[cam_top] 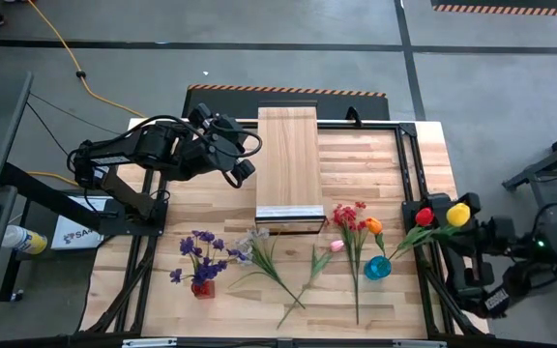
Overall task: Pick and place flowers into a vace then onto a shelf
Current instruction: Put the yellow tulip into the blue vase
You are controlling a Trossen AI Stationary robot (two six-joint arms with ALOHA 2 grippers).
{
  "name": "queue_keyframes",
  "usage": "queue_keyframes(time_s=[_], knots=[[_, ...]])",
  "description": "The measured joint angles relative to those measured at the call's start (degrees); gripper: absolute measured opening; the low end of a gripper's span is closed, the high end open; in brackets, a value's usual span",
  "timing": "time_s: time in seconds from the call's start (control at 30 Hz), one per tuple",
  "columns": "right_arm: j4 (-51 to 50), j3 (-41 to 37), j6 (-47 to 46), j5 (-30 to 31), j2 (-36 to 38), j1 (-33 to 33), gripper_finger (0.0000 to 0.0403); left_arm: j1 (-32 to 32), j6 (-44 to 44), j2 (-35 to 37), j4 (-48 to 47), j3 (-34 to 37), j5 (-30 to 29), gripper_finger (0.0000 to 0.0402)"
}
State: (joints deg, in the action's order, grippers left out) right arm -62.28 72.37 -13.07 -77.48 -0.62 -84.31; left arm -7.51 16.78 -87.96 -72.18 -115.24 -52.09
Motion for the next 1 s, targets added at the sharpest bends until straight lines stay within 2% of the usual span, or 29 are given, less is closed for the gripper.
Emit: queue_keyframes(time_s=[0.33, 0.63, 0.83, 1.0], knots=[[-2.57, -4.95, 4.34, -3.21, -0.02, 0.26, 0.0, 0.0, 0.0, 0.0, 0.0, 0.0, -0.11, 0.0138], [-4.31, -5.76, 6.48, -5.45, 0.0, 0.26, 0.0, 0.0, 0.0, 0.0, 0.02, 0.0, -0.09, 0.0138], [-4.33, -5.78, 5.52, -5.88, 0.0, 0.26, 0.0, 0.0, 0.0, 0.0, 0.02, 0.0, -0.09, 0.0138], [-0.75, -5.76, -0.18, -4.14, 0.0, 0.26, 0.0, 0.0, 0.0, 0.0, 0.02, 0.0, -0.07, 0.0138]])
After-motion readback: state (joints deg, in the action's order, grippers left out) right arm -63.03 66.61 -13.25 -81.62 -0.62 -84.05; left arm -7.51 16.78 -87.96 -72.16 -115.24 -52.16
